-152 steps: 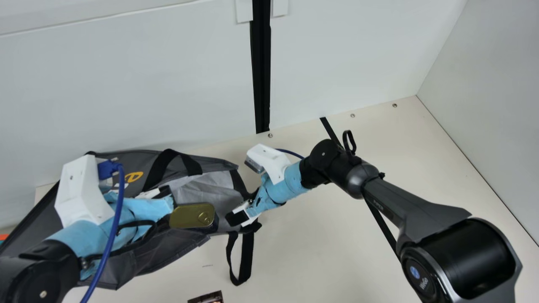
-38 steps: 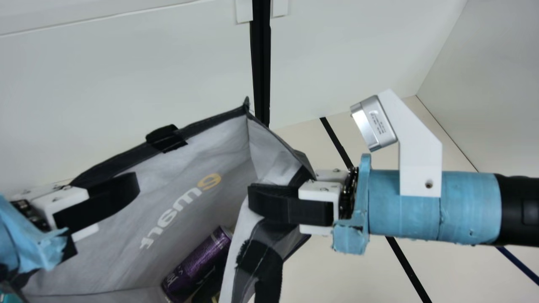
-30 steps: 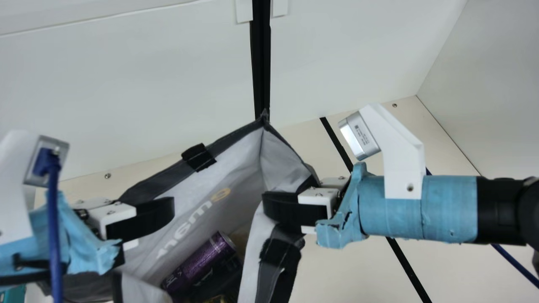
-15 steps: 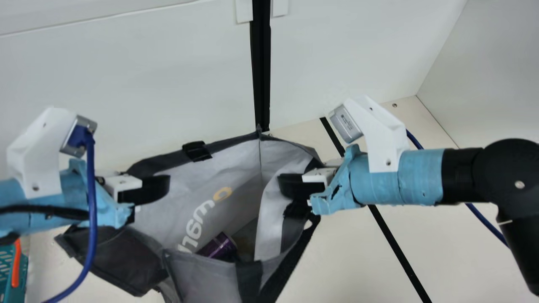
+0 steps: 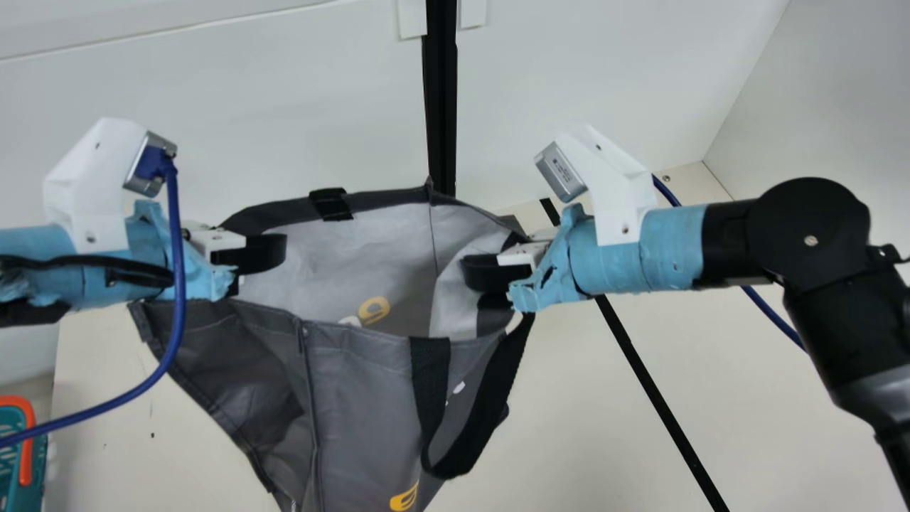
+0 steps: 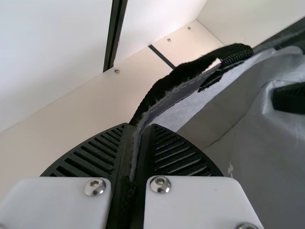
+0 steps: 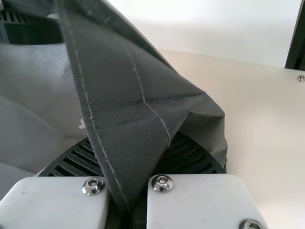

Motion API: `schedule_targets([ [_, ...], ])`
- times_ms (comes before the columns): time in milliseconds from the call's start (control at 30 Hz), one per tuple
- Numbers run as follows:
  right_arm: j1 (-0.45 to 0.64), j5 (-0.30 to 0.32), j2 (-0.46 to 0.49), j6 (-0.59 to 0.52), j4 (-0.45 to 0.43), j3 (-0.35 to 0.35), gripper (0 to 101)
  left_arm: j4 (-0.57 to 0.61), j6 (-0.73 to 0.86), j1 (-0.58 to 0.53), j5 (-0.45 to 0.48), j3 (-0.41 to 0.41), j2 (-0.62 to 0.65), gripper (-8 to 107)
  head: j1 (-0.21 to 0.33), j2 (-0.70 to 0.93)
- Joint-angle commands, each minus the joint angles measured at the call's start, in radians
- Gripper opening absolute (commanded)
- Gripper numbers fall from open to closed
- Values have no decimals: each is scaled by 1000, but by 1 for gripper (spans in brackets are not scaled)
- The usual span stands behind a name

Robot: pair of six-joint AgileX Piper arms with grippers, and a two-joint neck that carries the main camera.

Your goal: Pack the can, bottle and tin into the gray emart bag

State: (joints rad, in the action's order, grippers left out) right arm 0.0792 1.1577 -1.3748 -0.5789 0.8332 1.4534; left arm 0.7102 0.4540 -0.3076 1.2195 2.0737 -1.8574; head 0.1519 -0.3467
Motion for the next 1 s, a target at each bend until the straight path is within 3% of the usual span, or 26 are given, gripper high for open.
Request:
schedule_targets([
  [0,-7,-11,-14,-4,-1,3,0,4,-5,-2,0,37,-25,10,23,-2],
  [467,-29,-59,-60,-18,-3,24,0,22,-45,-15,0,180,-111,10,23,-2],
  [867,-29,-60,-60,-18,-3,24,0,21,-46,-14,0,179,-111,10,23,-2],
  [967,-29,-60,-60,-18,-3,24,0,21,-46,-14,0,179,-111,20,23,-2],
])
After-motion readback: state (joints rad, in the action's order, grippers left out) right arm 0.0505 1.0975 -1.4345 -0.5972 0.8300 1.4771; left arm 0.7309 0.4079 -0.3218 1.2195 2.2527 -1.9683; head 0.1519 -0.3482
